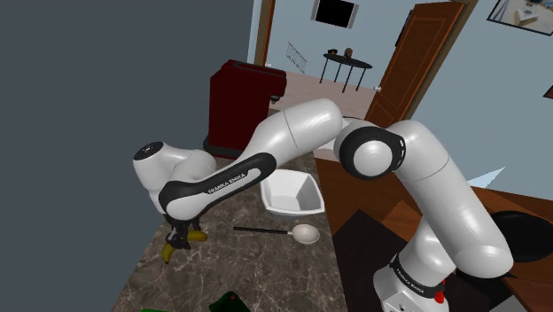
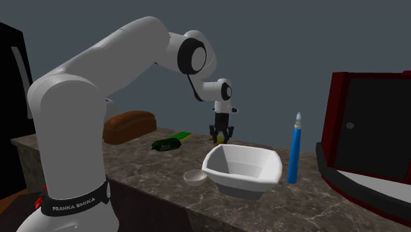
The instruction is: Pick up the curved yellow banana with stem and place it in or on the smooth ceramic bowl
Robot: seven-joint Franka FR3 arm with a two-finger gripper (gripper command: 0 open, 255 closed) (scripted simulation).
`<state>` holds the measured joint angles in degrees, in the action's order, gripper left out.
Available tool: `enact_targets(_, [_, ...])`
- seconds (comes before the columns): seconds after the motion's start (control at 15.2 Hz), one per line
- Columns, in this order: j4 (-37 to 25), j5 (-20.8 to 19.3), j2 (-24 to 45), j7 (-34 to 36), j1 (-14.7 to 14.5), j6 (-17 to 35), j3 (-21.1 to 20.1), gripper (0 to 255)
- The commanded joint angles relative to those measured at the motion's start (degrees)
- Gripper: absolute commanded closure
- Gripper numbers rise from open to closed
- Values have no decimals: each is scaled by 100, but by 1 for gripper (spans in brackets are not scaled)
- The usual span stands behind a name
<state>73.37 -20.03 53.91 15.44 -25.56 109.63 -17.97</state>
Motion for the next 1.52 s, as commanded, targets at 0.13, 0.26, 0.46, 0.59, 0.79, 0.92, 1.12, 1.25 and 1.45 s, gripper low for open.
enact_targets(0.13, [8, -12, 15, 9, -2, 1, 10, 255])
enact_targets(0.26, [-57, -11, 41, -2, -11, -35, 12, 255])
enact_targets(0.46, [-75, -13, 57, -9, -11, -39, 16, 255])
enact_targets(0.59, [20, -2, -38, -4, 12, -39, 2, 255])
enact_targets(0.79, [44, 30, -186, -22, 30, -163, -27, 255])
enact_targets(0.92, [50, 51, -280, -35, 40, -249, -46, 255])
enact_targets(1.12, [45, 83, -414, -56, 54, -385, -72, 255])
enact_targets(1.25, [31, 105, -497, -70, 61, -480, -89, 255])
enact_targets(1.45, [5, 136, -619, -93, 71, -625, -113, 255])
